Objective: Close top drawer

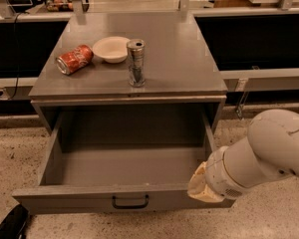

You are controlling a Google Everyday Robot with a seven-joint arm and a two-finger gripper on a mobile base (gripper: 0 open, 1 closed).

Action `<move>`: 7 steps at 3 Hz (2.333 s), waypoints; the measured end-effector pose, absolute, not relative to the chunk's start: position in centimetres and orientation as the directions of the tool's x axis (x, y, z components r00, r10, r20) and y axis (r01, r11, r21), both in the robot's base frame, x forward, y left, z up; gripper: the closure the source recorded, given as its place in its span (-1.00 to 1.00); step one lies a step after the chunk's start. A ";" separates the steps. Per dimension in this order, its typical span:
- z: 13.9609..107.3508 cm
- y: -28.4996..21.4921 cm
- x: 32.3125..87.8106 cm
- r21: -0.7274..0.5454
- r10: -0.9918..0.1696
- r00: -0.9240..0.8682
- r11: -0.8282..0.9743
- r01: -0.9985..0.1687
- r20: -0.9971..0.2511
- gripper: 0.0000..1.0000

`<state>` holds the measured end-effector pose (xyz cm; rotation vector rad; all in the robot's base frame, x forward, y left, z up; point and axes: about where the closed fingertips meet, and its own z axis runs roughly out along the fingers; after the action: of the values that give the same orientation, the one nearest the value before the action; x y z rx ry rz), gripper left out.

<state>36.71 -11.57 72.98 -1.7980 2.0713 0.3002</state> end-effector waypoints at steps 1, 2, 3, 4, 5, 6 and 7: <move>72.7 -12.0 36.2 -0.026 -0.907 -0.147 0.171 -0.985 -0.396 1.00; 70.3 -12.9 35.1 0.020 -0.920 -0.191 0.197 -0.980 -0.343 1.00; 66.9 -12.8 32.5 0.008 -0.927 -0.195 0.203 -0.979 -0.320 1.00; 64.9 -11.6 31.2 -0.063 -0.903 -0.181 0.222 -0.973 -0.390 1.00; 65.6 -12.0 32.6 -0.175 -0.900 -0.130 0.220 -0.960 -0.417 1.00; 63.6 -10.9 33.6 -0.157 -0.861 -0.166 0.271 -0.950 -0.480 1.00; 62.4 -10.5 36.1 -0.192 -0.797 -0.187 0.353 -0.915 -0.574 1.00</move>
Offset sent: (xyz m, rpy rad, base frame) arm -0.0335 -0.0273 -0.0664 -0.1258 0.2013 -0.0844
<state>36.12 -10.47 62.40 -1.4839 2.0244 0.2575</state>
